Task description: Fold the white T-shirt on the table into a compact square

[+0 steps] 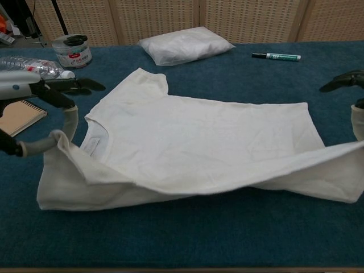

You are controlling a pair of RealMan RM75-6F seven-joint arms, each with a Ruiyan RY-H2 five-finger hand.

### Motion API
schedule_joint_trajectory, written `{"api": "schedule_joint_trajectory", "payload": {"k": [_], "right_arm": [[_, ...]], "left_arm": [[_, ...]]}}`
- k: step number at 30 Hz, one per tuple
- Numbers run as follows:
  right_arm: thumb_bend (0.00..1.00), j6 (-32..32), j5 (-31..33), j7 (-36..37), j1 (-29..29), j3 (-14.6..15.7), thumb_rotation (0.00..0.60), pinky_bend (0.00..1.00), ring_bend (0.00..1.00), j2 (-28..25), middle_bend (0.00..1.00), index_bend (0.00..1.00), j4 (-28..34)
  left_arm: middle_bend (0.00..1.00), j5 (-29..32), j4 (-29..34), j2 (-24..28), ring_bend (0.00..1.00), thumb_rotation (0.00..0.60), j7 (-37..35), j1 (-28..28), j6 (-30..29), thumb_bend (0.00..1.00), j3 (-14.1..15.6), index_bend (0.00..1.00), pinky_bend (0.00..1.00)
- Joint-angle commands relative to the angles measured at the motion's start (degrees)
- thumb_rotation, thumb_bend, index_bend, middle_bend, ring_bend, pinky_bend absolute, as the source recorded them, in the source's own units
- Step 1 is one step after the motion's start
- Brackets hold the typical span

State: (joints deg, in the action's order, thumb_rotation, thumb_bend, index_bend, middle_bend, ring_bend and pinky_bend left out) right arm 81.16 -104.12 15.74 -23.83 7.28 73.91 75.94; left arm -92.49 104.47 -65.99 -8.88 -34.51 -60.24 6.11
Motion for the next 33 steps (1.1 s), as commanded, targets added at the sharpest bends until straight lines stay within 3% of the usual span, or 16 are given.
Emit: {"api": "schedule_joint_trajectory", "payload": {"k": [1, 13, 25, 33], "right_arm": [[0.71, -5.13, 6.25, 3.06, -2.58, -4.63, 0.600, 0.00, 0.00, 0.22, 0.13, 0.70, -1.66], [0.71, -19.42, 15.67, 8.46, -9.62, -10.63, 0.600, 0.00, 0.00, 7.84, 0.13, 0.70, -14.30], [0.71, -28.80, 18.68, 10.81, -15.07, -12.24, 0.600, 0.00, 0.00, 14.31, 0.13, 0.70, -25.20], [0.70, -33.13, 20.50, 11.68, -16.84, -12.68, 0.600, 0.00, 0.00, 17.13, 0.12, 0.69, -29.08]], "left_arm": [[0.00, 8.85, -4.41, -3.46, 0.00, 0.600, 3.55, -4.57, 5.83, 0.57, -7.39, 0.74, 0.00], [0.00, 23.51, -15.72, -10.95, 0.00, 0.600, 10.64, -11.99, 15.33, 0.57, -14.46, 0.74, 0.00], [0.00, 32.92, -22.17, -14.41, 0.00, 0.600, 16.75, -16.15, 19.22, 0.57, -15.94, 0.74, 0.00], [0.00, 33.98, -24.36, -16.56, 0.00, 0.600, 18.88, -17.30, 18.19, 0.57, -16.13, 0.74, 0.00]]}}
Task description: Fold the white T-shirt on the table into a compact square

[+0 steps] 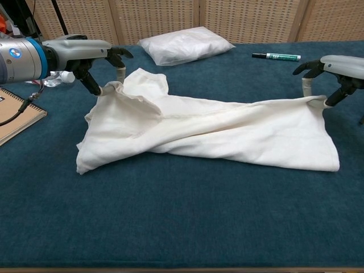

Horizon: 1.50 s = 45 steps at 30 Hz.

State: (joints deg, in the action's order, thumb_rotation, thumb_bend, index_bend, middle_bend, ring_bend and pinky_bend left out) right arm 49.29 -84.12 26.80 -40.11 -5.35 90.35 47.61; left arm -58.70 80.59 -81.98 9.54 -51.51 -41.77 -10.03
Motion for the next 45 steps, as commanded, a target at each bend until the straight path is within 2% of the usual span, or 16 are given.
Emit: {"api": "schedule_joint_trajectory", "payload": {"k": [1, 2, 4, 6, 7, 14, 19, 25, 31, 41, 45], "right_arm": [[0.65, -1.83, 0.50, 1.43, -0.70, 0.13, 0.600, 0.00, 0.00, 0.71, 0.11, 0.62, -0.79], [0.59, -2.38, 0.64, 1.98, -0.78, 0.20, 0.600, 0.00, 0.00, 0.67, 0.09, 0.55, -0.81], [0.27, -3.46, 0.84, 2.37, -0.89, 0.46, 0.600, 0.00, 0.00, 0.29, 0.03, 0.23, -0.65], [0.06, -3.56, 1.00, 2.95, -0.75, 0.44, 0.600, 0.00, 0.00, -0.52, 0.00, 0.04, 0.59], [0.00, -2.65, 0.95, 3.67, -0.49, 0.23, 0.600, 0.00, 0.00, -0.98, 0.00, 0.00, 1.47], [0.00, 10.01, -0.11, 6.16, 4.57, -1.14, 0.600, 0.00, 0.00, -6.35, 0.00, 0.00, 9.73], [0.00, 17.89, 0.02, 1.90, 10.09, -0.56, 0.600, 0.00, 0.00, -11.54, 0.00, 0.00, 18.41], [0.00, 22.46, 1.44, -5.54, 14.92, 0.27, 0.600, 0.00, 0.00, -15.75, 0.00, 0.00, 26.72], [0.00, 26.58, 2.20, -11.88, 17.84, -0.14, 0.600, 0.00, 0.00, -16.21, 0.00, 0.00, 28.12], [0.00, 26.17, 2.91, -12.58, 18.46, -1.18, 0.600, 0.00, 0.00, -16.11, 0.00, 0.00, 27.64], [0.00, 25.31, 3.27, -12.74, 18.41, -1.53, 0.600, 0.00, 0.00, -15.89, 0.00, 0.00, 27.06]], "left_arm": [[0.00, 0.27, -0.64, -0.86, 0.00, 0.600, 0.44, -0.36, -0.34, 0.57, -0.03, 0.74, 0.00], [0.00, 0.35, -0.80, -1.02, 0.00, 0.600, 0.48, -0.43, -0.32, 0.57, -0.03, 0.74, 0.00], [0.00, 0.37, -1.16, -1.33, 0.00, 0.600, 0.63, -0.54, -0.50, 0.57, -0.03, 0.74, 0.00], [0.00, 0.32, -1.54, -1.55, 0.00, 0.600, 0.81, -0.65, -0.68, 0.57, -0.05, 0.74, 0.00], [0.00, 0.22, -1.72, -1.65, 0.00, 0.600, 0.88, -0.71, -0.80, 0.57, -0.07, 0.74, 0.00], [0.00, -0.40, -3.70, -2.47, 0.00, 0.600, 1.62, -1.64, -1.13, 0.57, -0.52, 0.74, 0.00], [0.00, -1.38, -6.69, -3.47, 0.00, 0.600, 3.14, -3.01, -0.79, 0.57, -0.54, 0.74, 0.00], [0.00, -1.47, -11.58, -5.38, 0.00, 0.600, 5.04, -5.08, 0.15, 0.56, -0.95, 0.74, 0.00], [0.00, -1.68, -18.20, -8.00, 0.00, 0.600, 7.64, -7.42, 0.35, 0.56, -1.54, 0.74, 0.00], [0.00, -1.38, -28.22, -13.04, 0.00, 0.600, 7.25, -9.82, 2.95, 0.56, -2.20, 0.74, 0.00], [0.00, -1.81, -34.21, -16.24, 0.00, 0.600, 6.16, -10.97, 4.43, 0.55, -2.40, 0.74, 0.00]]}}
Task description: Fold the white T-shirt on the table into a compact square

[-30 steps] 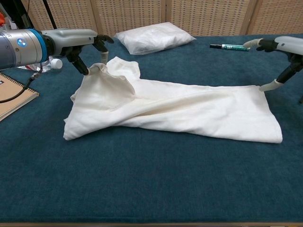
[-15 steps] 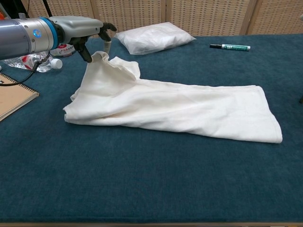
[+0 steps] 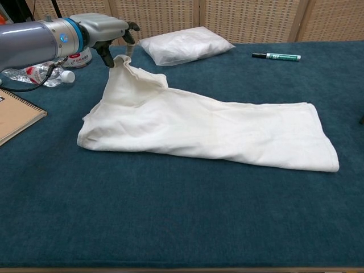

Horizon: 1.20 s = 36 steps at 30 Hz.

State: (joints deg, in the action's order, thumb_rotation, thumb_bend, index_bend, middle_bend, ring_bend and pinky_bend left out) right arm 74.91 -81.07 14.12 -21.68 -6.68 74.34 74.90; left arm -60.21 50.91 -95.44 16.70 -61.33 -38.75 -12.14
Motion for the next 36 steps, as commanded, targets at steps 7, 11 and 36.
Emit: {"api": "schedule_joint_trajectory", "payload": {"k": [7, 11, 36], "right_arm": [[0.00, -0.82, 0.42, -0.06, 0.15, -0.74, 0.600, 0.00, 0.00, 0.24, 0.00, 0.00, -0.58], [0.00, -1.13, 0.41, 0.02, 0.18, -0.92, 0.600, 0.00, 0.00, 0.26, 0.00, 0.00, -0.70], [0.00, -2.23, -5.17, -1.74, -0.18, 1.80, 0.600, 0.00, 0.00, -0.08, 0.00, 0.01, -1.57]], "left_arm": [[0.00, -1.95, -15.66, -8.73, 0.00, 0.600, -4.84, -3.01, 2.94, 0.51, -1.02, 0.74, 0.00], [0.00, -3.62, -21.47, -11.92, 0.00, 0.600, -7.87, -4.24, 3.75, 0.43, -1.14, 0.69, 0.00], [0.00, -8.56, -9.03, -0.84, 0.00, 0.600, -15.36, 3.23, -7.23, 0.22, -1.75, 0.00, 0.00]]}}
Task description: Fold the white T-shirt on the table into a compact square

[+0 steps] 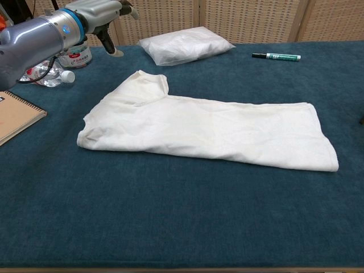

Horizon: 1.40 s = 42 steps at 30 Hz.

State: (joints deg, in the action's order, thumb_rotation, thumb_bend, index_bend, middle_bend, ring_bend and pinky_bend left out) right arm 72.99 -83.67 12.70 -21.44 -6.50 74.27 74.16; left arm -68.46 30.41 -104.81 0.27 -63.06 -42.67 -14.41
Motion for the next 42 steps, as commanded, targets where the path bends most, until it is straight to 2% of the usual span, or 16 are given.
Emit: {"api": "schedule_joint_trajectory", "payload": {"k": [1, 6, 10, 15, 22, 28, 42], "right_arm": [[0.00, -0.23, -4.06, -0.09, -0.68, 2.38, 0.600, 0.00, 0.00, 0.14, 0.00, 0.02, -1.53], [0.00, 0.39, -12.93, 1.89, -2.74, 6.82, 0.600, 0.00, 0.00, 1.14, 0.01, 0.15, -6.42], [0.00, 1.75, -20.41, 2.45, -5.01, 10.38, 0.600, 0.00, 0.00, 2.55, 0.07, 0.23, -10.65], [0.00, -0.18, -23.14, 1.49, -7.01, 12.42, 0.600, 0.00, 0.00, 4.13, 0.09, 0.26, -12.76], [0.00, -0.81, -24.48, -0.18, -8.38, 13.64, 0.600, 0.00, 0.00, 6.03, 0.10, 0.31, -13.40], [0.00, -0.22, -24.82, -1.63, -8.17, 14.70, 0.600, 0.00, 0.00, 6.37, 0.11, 0.36, -14.95], [0.00, 0.01, -24.21, -4.30, -7.80, 15.69, 0.600, 0.00, 0.00, 9.06, 0.11, 0.39, -19.84]], "left_arm": [[0.00, -0.24, 14.88, 10.98, 0.00, 0.600, 1.66, 6.29, -4.25, 0.21, 0.65, 0.00, 0.00], [0.00, 1.35, 31.30, 22.77, 0.00, 0.600, 5.20, 13.08, -8.63, 0.20, 1.50, 0.00, 0.00], [0.00, 3.59, 44.33, 32.04, 0.00, 0.600, 8.03, 19.68, -12.84, 0.20, 3.12, 0.00, 0.00], [0.00, 5.40, 54.84, 38.70, 0.00, 0.600, 10.19, 24.77, -16.15, 0.20, 4.87, 0.00, 0.00], [0.00, 4.12, 61.41, 41.83, 0.00, 0.600, 8.63, 31.43, -23.99, 0.20, 6.21, 0.00, 0.00], [0.00, 3.30, 63.32, 42.50, 0.00, 0.600, 5.64, 34.74, -27.07, 0.20, 6.18, 0.00, 0.00], [0.00, 2.54, 65.68, 42.49, 0.00, 0.600, 4.27, 37.32, -28.79, 0.20, 5.12, 0.00, 0.00]]}}
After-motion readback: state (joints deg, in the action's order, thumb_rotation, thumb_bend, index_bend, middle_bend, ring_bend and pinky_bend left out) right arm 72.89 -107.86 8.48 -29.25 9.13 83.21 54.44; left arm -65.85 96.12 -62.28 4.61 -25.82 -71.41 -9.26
